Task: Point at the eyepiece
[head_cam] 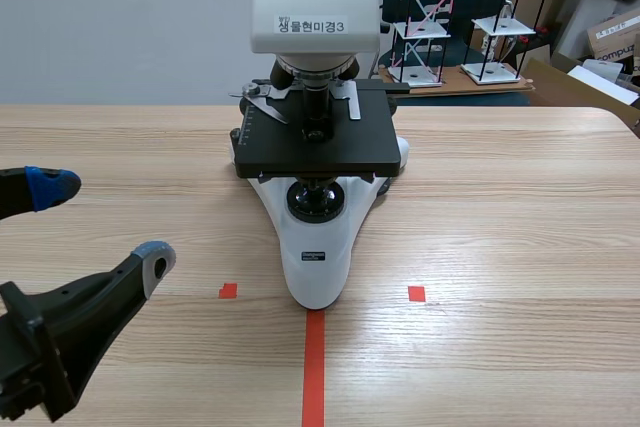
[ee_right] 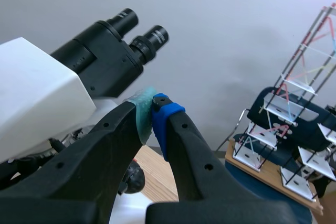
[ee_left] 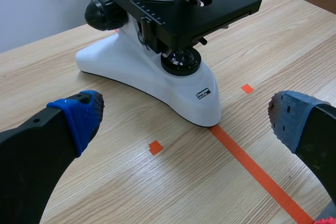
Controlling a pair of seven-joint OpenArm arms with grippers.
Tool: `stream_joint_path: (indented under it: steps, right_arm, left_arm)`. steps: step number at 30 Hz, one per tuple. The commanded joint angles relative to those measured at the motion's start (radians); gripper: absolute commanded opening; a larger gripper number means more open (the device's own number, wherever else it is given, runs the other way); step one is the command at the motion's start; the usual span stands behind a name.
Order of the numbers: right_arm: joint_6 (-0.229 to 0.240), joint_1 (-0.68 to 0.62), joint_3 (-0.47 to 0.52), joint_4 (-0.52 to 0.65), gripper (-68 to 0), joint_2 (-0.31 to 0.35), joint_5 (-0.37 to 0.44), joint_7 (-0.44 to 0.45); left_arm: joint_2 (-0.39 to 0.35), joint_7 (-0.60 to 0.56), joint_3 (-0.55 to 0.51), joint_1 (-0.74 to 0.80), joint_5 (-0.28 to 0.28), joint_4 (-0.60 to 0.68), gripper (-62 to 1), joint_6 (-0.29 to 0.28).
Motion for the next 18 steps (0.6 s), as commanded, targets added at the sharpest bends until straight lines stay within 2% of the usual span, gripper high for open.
stream_joint_path:
  steps: [1,4,7,10,15,18]
  right_arm:
    - [-0.005,0.049,-0.018,0.012,-67.7,0.007,0.007,-0.019]
    - [-0.005,0.127,-0.069,0.003,-67.7,0.007,0.007,-0.074]
    - [-0.009,0.193,-0.112,-0.041,-67.7,0.007,0.008,-0.088]
    - [-0.012,0.260,-0.149,-0.118,-67.7,0.007,0.010,-0.090]
    - [-0.012,0.370,-0.184,-0.262,-67.7,-0.003,0.060,-0.109]
    - [0.006,0.430,-0.203,-0.332,-67.7,-0.006,0.064,-0.108]
  left_arm:
    - [0.000,-0.014,0.003,0.000,-0.007,0.016,1.4,-0.001]
    - [0.000,-0.014,0.003,0.000,-0.007,0.016,1.4,-0.001]
    - [0.000,-0.014,0.003,0.000,-0.007,0.016,1.4,-0.001]
    - [0.000,-0.014,0.003,0.000,-0.007,0.016,1.4,-0.001]
    - [0.000,-0.013,0.003,0.000,-0.007,0.016,1.4,-0.001]
    - [0.000,-0.013,0.003,0.000,-0.007,0.016,1.4,-0.001]
